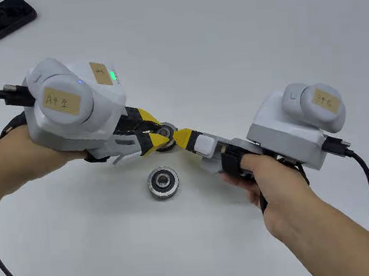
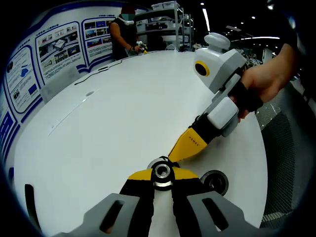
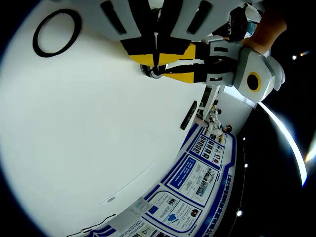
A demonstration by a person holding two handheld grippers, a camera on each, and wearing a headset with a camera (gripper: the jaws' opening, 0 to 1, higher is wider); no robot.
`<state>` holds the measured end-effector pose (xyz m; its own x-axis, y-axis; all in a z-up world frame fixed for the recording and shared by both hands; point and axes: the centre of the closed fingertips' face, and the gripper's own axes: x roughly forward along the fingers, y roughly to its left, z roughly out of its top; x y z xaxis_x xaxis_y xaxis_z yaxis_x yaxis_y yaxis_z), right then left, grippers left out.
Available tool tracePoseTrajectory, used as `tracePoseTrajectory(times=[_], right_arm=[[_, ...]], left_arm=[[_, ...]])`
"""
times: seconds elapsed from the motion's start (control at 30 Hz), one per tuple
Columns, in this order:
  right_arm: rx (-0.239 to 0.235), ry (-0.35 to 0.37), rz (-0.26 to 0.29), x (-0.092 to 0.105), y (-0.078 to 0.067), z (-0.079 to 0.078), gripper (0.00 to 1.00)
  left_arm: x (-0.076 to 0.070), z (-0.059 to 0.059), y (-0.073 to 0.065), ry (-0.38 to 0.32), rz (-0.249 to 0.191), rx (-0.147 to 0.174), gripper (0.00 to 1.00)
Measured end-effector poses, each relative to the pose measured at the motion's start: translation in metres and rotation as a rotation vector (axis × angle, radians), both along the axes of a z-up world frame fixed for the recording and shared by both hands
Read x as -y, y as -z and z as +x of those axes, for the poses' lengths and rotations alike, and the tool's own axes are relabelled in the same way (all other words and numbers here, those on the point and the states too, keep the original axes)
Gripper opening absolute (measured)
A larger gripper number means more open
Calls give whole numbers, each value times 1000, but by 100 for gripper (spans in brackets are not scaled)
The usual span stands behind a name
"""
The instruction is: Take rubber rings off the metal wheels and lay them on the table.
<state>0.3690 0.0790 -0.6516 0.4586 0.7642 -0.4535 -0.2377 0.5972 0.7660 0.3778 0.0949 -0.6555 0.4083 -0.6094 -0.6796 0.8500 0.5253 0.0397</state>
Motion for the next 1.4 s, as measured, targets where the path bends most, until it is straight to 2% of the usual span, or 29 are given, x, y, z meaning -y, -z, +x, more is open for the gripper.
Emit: tracePoseTrajectory(times=[0.53, 0.63, 0.77, 0.87, 1.4], right_arm=[[45, -35, -40, -2, -3, 0, 1], [80, -59, -71, -3, -4, 0, 1], [85, -68, -77, -2, -2, 2, 1], [110, -84, -90, -2, -2, 3, 1], [165, -135, -115, -6, -1, 5, 1]], left_arm=[[2, 0, -2, 0, 6, 1, 12], [2, -1, -3, -1, 4, 1, 12], [3, -1, -3, 0, 5, 1, 12], [3, -1, -3, 0, 4, 1, 12], [3, 0, -2, 3, 8, 0, 12]])
